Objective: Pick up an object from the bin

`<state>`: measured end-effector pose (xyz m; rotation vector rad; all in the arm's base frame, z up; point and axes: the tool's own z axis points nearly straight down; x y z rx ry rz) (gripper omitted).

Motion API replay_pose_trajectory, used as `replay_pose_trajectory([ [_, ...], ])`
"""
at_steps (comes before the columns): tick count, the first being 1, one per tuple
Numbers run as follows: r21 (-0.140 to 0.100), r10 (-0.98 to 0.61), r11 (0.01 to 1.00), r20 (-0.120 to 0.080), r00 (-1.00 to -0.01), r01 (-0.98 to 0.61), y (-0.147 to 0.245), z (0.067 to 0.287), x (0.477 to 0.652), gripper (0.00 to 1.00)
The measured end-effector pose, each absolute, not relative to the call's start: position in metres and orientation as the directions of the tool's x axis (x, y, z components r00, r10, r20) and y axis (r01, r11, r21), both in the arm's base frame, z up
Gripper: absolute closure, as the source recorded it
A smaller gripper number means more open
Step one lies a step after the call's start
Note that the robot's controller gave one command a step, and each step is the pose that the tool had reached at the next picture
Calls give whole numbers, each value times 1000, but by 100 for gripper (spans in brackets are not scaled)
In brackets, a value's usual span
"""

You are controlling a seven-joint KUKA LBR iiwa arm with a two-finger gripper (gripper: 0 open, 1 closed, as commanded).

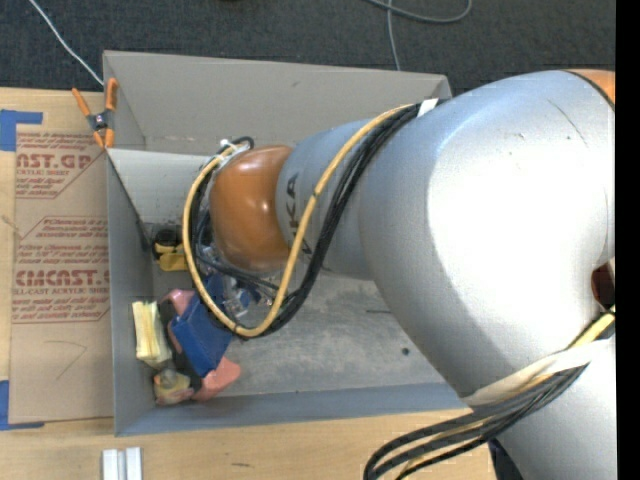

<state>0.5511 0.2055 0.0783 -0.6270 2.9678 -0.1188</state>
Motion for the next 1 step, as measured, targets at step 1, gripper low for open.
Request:
replay_pose_trajectory([
  [1,-98,-407,912,-87,-909,-399,205,78,551,100],
])
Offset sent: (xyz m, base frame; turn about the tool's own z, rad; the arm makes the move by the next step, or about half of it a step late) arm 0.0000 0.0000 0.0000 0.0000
